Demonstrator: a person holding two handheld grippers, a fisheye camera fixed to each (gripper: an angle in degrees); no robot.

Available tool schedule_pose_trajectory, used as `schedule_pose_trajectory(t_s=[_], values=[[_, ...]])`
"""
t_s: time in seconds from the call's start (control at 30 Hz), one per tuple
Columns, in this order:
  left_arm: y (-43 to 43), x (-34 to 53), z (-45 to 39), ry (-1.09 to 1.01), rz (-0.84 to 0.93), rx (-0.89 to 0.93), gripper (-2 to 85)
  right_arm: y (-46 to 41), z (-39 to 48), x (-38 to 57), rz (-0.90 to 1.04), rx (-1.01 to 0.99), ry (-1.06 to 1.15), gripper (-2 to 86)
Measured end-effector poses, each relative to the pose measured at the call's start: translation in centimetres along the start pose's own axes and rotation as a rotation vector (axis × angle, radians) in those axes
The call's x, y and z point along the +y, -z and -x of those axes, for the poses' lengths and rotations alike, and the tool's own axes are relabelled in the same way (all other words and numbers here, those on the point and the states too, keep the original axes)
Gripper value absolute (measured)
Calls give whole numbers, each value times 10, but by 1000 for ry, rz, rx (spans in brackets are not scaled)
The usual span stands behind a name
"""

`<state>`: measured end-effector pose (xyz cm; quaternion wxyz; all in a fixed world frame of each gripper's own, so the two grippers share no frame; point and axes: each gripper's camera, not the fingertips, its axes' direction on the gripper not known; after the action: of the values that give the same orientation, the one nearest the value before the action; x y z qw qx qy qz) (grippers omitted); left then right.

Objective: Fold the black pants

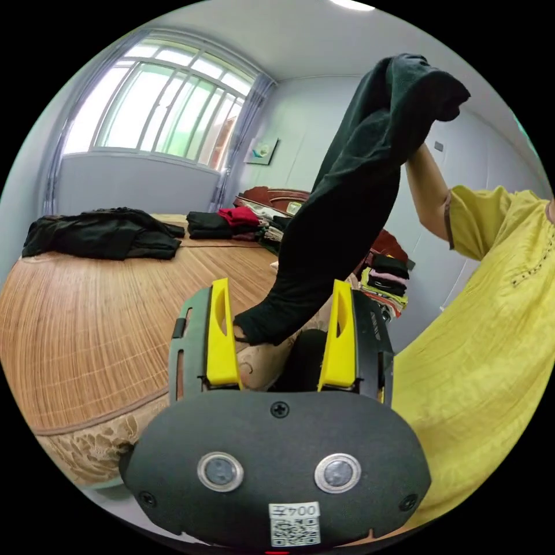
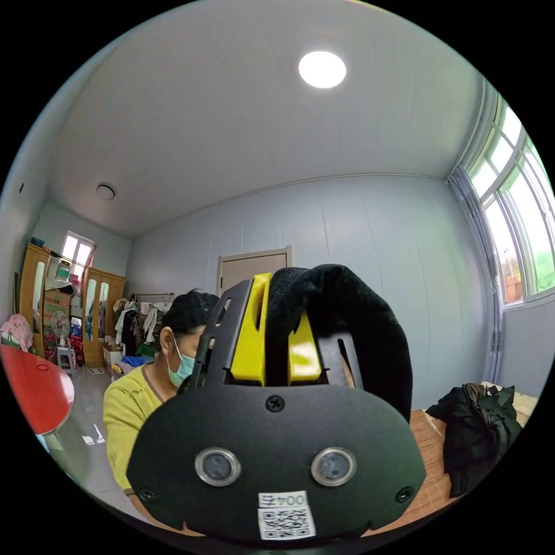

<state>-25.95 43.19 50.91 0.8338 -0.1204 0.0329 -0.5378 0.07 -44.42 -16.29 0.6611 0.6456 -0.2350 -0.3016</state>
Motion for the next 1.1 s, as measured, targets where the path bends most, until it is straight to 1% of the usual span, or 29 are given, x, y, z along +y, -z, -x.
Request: schedule_pose_trajectory(t_s=[0.17,0.23,0.3,0.37,0.4,0.47,0.5,0.53,0.57,0.63,0.67,0.73,0.77,0.83,0.87,0.93,1.0,1.07,1.1], values=[[-59,-27,-25,-125,25,23,271,-16,20,-25,-18,45,-15,49],[-86,-41,-40,-212,40,-50,281,-22,22,-31,-32,46,-36,49],[-92,-55,-35,-201,-1,-150,281,-27,24,-35,-27,54,-44,49],[-87,-68,-9,-110,-74,-178,268,-33,26,-37,-21,78,-57,49],[-90,-76,9,-76,-74,-148,233,-37,25,-38,-10,88,-67,48],[-106,-82,31,-83,2,-15,127,-43,21,-39,5,108,-85,48],[-115,-84,49,-51,52,74,32,-46,17,-39,17,132,-105,48],[-116,-85,70,6,83,123,21,-49,11,-39,34,163,-123,49],[-112,-84,82,57,77,109,15,-50,8,-39,38,181,-135,49],[-68,-77,140,255,-36,30,3,-49,-7,-38,61,280,-180,49],[-51,-74,158,309,-81,16,1,-48,-11,-38,66,309,-192,49],[35,-68,224,488,-292,-65,-3,-42,-31,-34,80,406,-252,49],[58,-70,237,508,-340,-100,-3,-42,-37,-32,87,432,-269,49],[147,-91,275,527,-440,-273,-5,-40,-65,-19,94,516,-350,49],[168,-99,281,518,-448,-323,-5,-40,-73,-15,98,530,-368,49],[246,-130,302,495,-482,-486,-5,-45,-108,1,126,567,-443,49],[293,-151,317,477,-476,-546,-5,-55,-138,17,154,574,-516,49],[319,-171,331,443,-402,-581,-5,-70,-165,35,182,579,-581,48],[325,-176,335,412,-343,-640,-5,-82,-179,48,198,572,-612,49]])
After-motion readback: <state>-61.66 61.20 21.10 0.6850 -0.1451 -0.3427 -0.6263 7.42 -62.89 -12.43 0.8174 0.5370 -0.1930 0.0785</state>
